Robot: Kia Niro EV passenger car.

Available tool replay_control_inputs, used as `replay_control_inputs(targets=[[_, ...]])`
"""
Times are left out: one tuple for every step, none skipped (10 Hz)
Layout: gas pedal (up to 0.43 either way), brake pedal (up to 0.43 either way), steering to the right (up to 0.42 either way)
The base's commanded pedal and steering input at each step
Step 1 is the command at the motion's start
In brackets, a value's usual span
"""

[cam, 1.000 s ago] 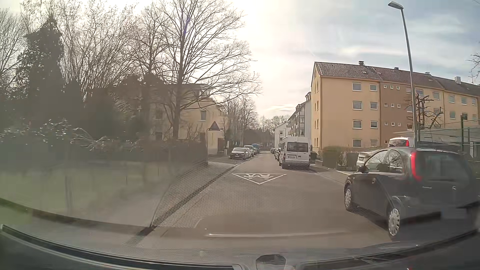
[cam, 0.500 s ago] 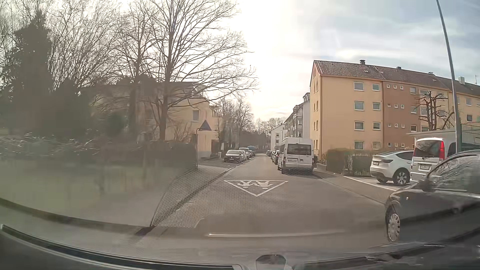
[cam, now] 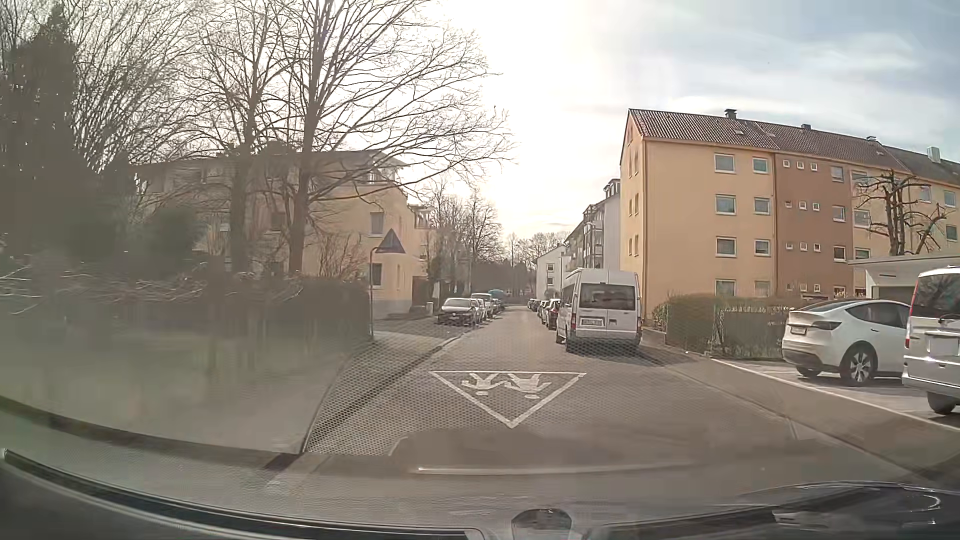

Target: Follow the waypoints while adhering to traffic rules and regulations

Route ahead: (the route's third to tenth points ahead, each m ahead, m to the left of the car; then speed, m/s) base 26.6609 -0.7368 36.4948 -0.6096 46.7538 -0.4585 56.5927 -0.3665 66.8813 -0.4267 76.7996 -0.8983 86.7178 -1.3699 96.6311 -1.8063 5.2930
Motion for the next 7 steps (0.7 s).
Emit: replay_control_inputs(targets=[[0.059, 0.000, 0.011], [0.059, 0.000, 0.012], [0.059, 0.000, 0.011], [0.059, 0.000, 0.011], [0.059, 0.000, 0.011], [0.059, 0.000, 0.011], [0.059, 0.000, 0.010]])
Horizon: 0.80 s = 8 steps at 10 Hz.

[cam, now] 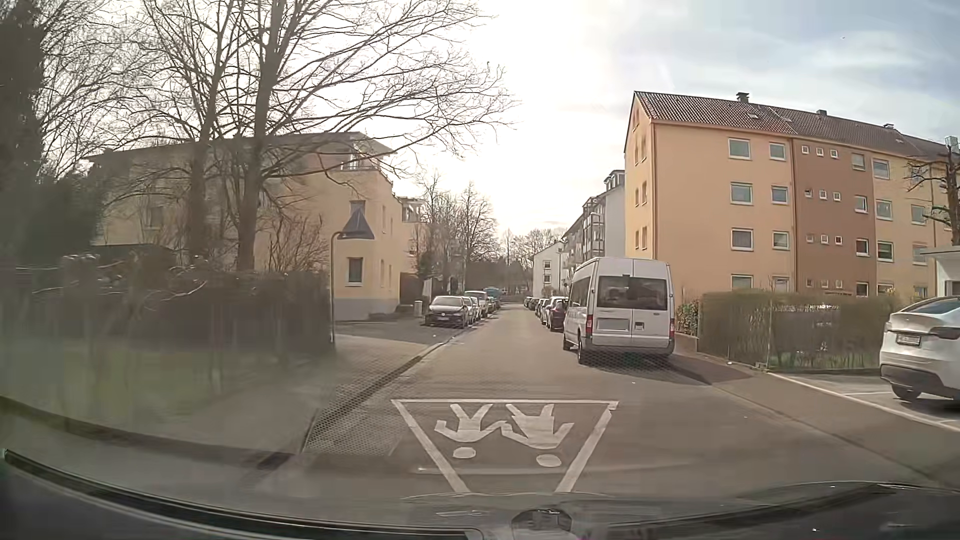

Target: Follow the waypoints while adhering to traffic rules and regulations

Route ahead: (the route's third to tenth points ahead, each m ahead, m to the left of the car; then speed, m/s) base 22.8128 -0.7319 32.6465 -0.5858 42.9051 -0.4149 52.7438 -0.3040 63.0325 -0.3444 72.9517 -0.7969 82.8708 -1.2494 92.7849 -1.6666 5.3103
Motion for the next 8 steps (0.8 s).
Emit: replay_control_inputs(targets=[[0.059, 0.000, 0.009], [0.059, 0.000, 0.006], [0.059, 0.000, 0.004], [0.059, 0.000, 0.004], [0.059, 0.000, 0.004], [0.059, 0.000, 0.004], [0.059, 0.000, 0.003], [0.067, 0.000, 0.003]])
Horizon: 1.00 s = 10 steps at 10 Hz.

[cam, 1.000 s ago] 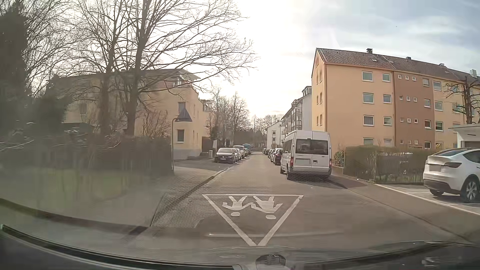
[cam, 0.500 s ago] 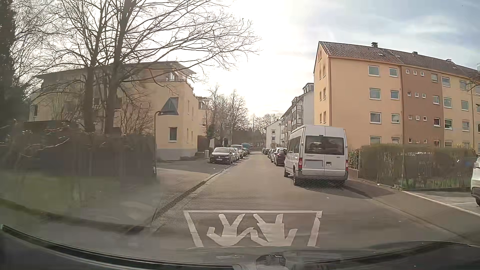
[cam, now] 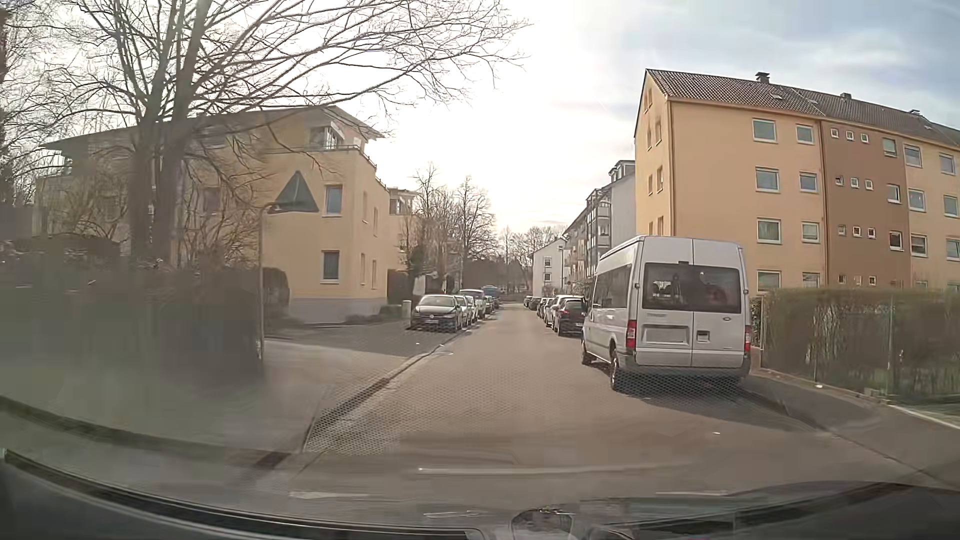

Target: Follow the waypoints while adhering to traffic rules and regulations

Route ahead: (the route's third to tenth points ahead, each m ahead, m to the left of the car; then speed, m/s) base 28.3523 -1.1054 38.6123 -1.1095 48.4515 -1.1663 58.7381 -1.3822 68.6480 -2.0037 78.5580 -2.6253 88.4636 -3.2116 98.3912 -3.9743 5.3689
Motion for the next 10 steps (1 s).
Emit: replay_control_inputs(targets=[[0.067, 0.000, 0.003], [0.067, 0.000, 0.003], [0.067, 0.000, 0.001], [0.079, 0.000, 0.000], [0.079, 0.000, 0.000], [0.079, 0.000, 0.000], [0.079, 0.000, 0.000], [0.079, 0.000, 0.000], [0.079, 0.000, 0.000], [0.079, 0.000, 0.001]])
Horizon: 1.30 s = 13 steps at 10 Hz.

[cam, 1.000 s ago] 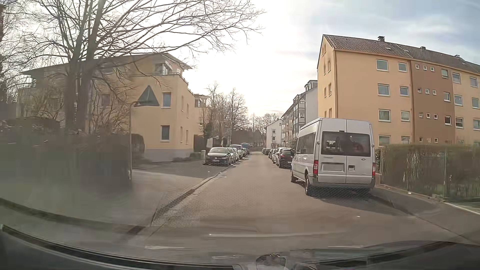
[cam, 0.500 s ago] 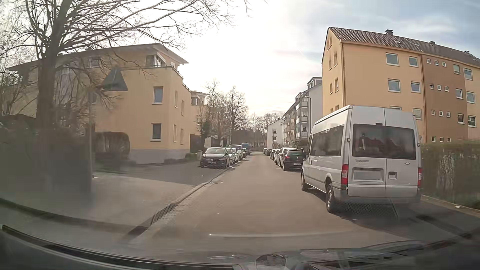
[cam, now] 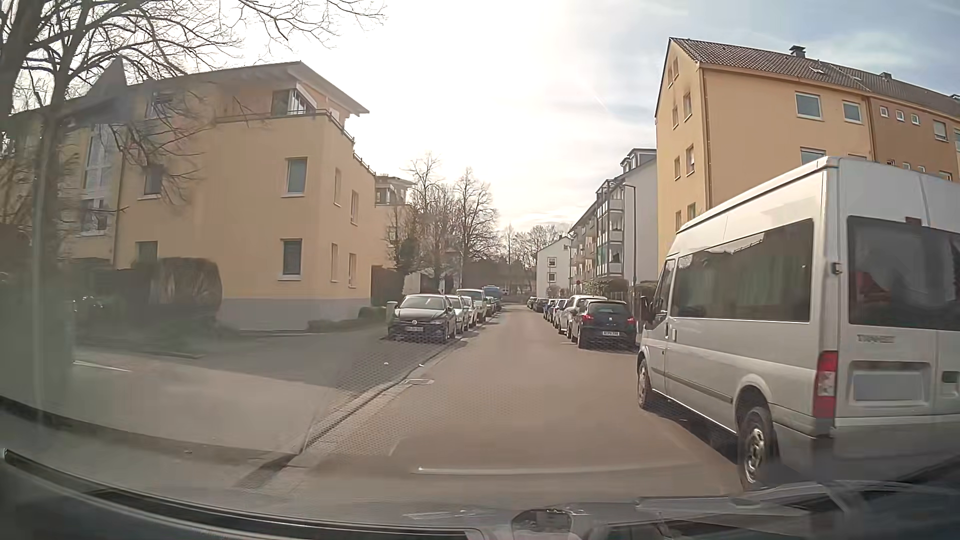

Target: Follow the waypoints while adhering to traffic rules and regulations

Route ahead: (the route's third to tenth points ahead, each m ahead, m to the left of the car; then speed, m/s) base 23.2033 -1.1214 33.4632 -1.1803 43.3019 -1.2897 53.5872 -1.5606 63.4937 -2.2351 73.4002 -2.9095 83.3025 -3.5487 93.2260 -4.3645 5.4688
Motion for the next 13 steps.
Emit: replay_control_inputs(targets=[[0.079, 0.000, 0.001], [0.079, 0.000, 0.001], [0.079, 0.000, 0.002], [0.079, 0.000, 0.005], [0.079, 0.000, 0.010], [0.079, 0.000, 0.020], [0.079, 0.000, 0.028], [0.079, 0.000, 0.031], [0.079, 0.000, 0.032], [0.079, 0.000, 0.031], [0.079, 0.000, 0.031], [0.079, 0.000, 0.024], [0.079, 0.000, 0.019]])
